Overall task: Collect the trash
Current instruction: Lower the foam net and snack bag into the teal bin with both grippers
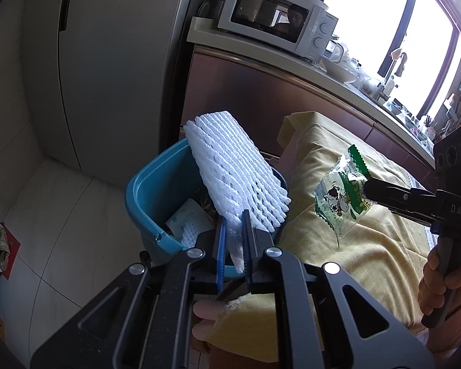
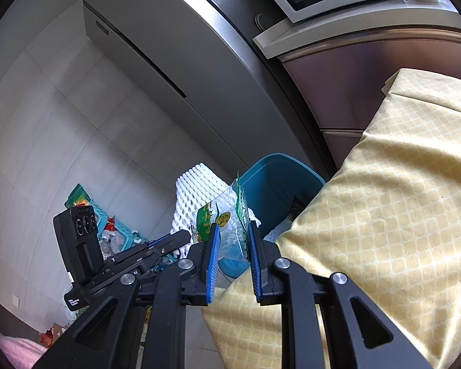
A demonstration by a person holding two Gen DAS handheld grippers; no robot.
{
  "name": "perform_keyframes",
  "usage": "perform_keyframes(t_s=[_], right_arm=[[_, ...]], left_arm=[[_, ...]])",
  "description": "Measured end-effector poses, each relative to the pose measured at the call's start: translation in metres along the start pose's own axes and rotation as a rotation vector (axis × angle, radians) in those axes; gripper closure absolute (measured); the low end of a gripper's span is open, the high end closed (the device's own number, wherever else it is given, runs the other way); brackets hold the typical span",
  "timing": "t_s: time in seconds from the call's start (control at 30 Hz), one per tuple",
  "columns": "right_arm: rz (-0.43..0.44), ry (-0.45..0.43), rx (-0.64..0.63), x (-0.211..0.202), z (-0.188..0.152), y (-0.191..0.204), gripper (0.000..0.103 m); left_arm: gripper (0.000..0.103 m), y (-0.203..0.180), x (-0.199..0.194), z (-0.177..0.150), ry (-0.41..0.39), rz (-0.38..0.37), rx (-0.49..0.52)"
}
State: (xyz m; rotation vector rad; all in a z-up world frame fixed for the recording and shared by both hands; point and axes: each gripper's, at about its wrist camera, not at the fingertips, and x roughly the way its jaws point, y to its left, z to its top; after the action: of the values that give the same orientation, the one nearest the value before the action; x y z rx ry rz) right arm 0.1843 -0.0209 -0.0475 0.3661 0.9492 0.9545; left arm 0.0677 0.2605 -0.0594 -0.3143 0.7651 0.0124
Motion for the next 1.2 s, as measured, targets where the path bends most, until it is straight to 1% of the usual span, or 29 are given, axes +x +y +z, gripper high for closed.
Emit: perform_keyframes(t_s=[0.23,0.77,1.2], right_arm=[[-0.011,0.016,0.006,0.011,0.005,0.001,0.086],[-0.052,0.046,0.006,0.030,0.010,0.006,0.086],[-0.109,0.070,-0.012,0.051,0.012,0.013,0.086]], left_arm=[[0.093,0.007,0.013,0.001,0.023,0.013,-0.015],[0.092,0.010,0.035,0.001,0.052,0.037,-0.029],[0.092,0.011,0.056,0.003,0.079,0.050,-0.038]])
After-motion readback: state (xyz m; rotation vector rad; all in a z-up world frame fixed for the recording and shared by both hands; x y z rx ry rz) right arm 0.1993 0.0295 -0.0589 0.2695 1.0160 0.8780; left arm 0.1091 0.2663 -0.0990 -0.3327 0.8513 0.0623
